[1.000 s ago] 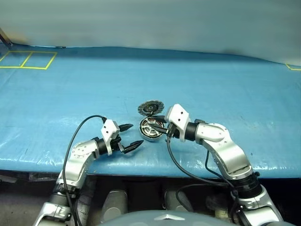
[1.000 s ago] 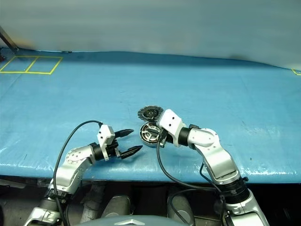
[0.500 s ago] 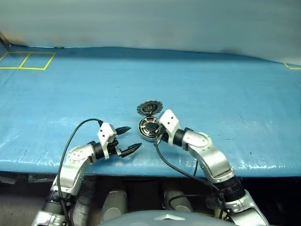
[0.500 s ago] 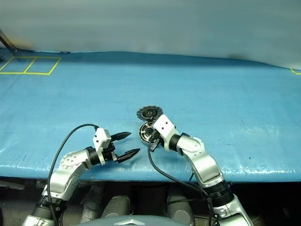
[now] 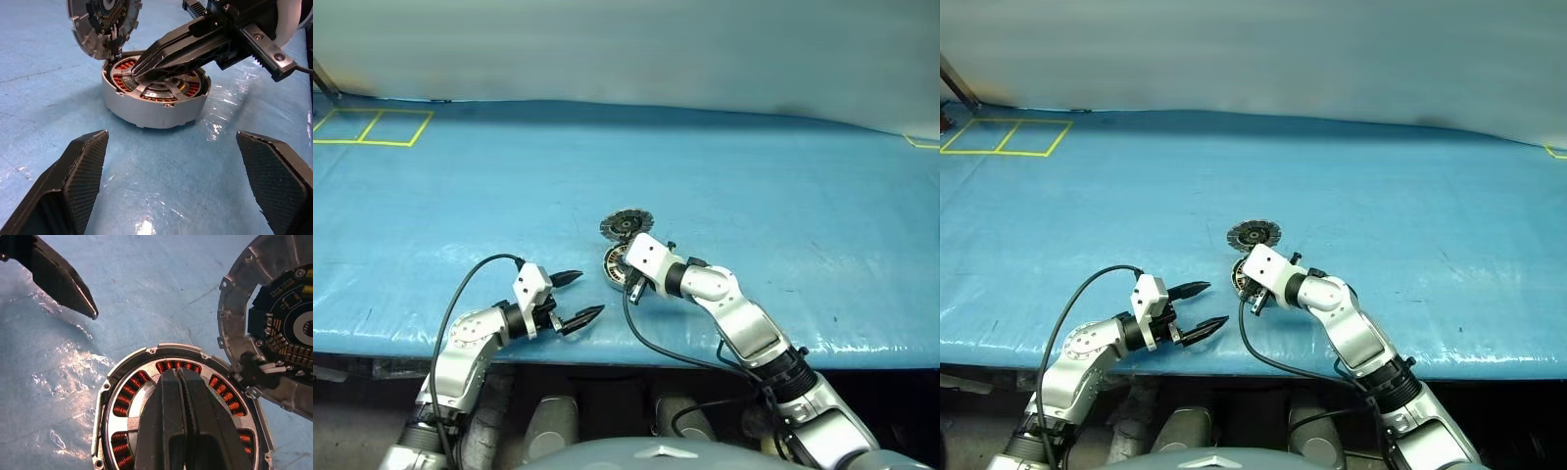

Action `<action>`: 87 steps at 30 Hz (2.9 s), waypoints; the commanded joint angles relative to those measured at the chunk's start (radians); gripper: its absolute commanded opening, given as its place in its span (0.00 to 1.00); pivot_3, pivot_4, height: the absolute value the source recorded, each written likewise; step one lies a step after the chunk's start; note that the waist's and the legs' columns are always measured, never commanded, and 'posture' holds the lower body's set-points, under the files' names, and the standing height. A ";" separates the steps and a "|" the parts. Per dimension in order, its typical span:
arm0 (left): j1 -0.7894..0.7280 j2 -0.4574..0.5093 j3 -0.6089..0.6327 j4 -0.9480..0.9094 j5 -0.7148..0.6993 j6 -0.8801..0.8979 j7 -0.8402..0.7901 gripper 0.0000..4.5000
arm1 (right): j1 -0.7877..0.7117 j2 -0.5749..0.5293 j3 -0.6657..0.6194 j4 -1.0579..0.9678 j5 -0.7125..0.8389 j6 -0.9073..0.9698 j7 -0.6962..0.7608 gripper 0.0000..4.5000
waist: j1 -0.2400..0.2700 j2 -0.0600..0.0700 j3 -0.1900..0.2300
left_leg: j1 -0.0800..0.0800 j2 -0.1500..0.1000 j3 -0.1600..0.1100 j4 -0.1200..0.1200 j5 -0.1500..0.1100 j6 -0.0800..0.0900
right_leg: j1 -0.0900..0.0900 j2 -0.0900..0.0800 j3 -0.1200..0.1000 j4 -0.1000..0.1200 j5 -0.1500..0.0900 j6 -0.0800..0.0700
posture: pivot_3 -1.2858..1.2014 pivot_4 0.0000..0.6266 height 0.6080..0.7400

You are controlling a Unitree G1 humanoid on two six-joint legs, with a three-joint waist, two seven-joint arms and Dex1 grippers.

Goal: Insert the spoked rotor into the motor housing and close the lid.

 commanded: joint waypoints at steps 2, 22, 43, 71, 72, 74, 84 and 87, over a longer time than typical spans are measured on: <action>-0.093 -0.028 -0.012 -0.004 0.004 0.033 0.021 1.00 | 0.051 0.056 -0.092 -0.064 0.174 0.042 0.063 0.01 | 0.004 0.000 0.000 | -0.001 0.000 -0.001 0.000 0.000 0.000 | -0.001 0.000 -0.001 0.000 0.000 0.000 | 0.52 0.24 1.00; -0.215 -0.020 0.171 0.006 -0.082 0.166 0.175 0.87 | 0.382 0.048 -0.245 -0.367 0.340 0.075 -0.073 0.00 | -0.003 0.001 0.002 | -0.004 0.000 -0.001 -0.011 0.001 -0.002 | -0.008 0.002 -0.001 0.000 0.001 0.005 | 0.52 0.24 1.00; -0.891 -0.164 0.045 0.815 0.101 -0.152 -0.112 0.05 | 0.375 -0.069 -0.167 -0.380 0.344 0.073 -0.025 0.00 | -0.007 -0.003 0.004 | -0.016 -0.002 -0.004 -0.005 0.001 -0.002 | -0.016 0.001 -0.002 -0.001 0.004 0.005 | 0.52 0.24 1.00; -0.780 -0.249 -0.188 0.723 0.284 -0.296 -0.342 0.05 | 0.667 -0.062 -0.324 -0.596 0.295 -0.001 -0.217 0.00 | -0.001 -0.003 0.004 | -0.017 -0.003 -0.004 0.005 0.000 0.001 | -0.013 0.001 -0.001 0.001 0.005 0.011 | 0.52 0.24 1.00; -0.779 -0.242 -0.198 0.728 0.300 -0.308 -0.342 0.05 | 0.664 -0.063 -0.322 -0.595 0.293 -0.001 -0.218 0.00 | -0.001 -0.003 0.004 | -0.017 -0.002 -0.004 0.005 0.000 0.001 | -0.013 0.001 -0.001 0.001 0.005 0.011 | 0.52 0.24 1.00; -0.779 -0.221 -0.230 0.746 0.352 -0.357 -0.327 0.05 | 0.655 -0.063 -0.313 -0.590 0.290 0.001 -0.220 0.00 | -0.002 -0.003 0.003 | -0.017 -0.002 -0.004 0.005 0.000 0.001 | -0.013 0.001 -0.001 0.001 0.005 0.011 | 0.52 0.24 1.00; -0.726 -0.203 -0.222 0.667 0.345 -0.428 -0.262 0.05 | 0.582 -0.064 -0.282 -0.554 0.270 0.009 -0.217 0.00 | -0.004 -0.001 0.001 | -0.014 -0.002 -0.004 0.006 0.000 0.001 | -0.009 0.001 0.000 0.001 0.005 0.011 | 0.52 0.24 1.00; -0.685 -0.213 -0.147 0.493 0.192 -0.297 -0.285 0.05 | 0.552 -0.056 -0.301 -0.560 0.305 0.039 -0.214 0.00 | -0.001 -0.001 0.001 | -0.015 -0.002 -0.004 0.006 0.000 0.001 | -0.010 0.001 -0.001 0.002 0.005 0.011 | 0.52 0.24 1.00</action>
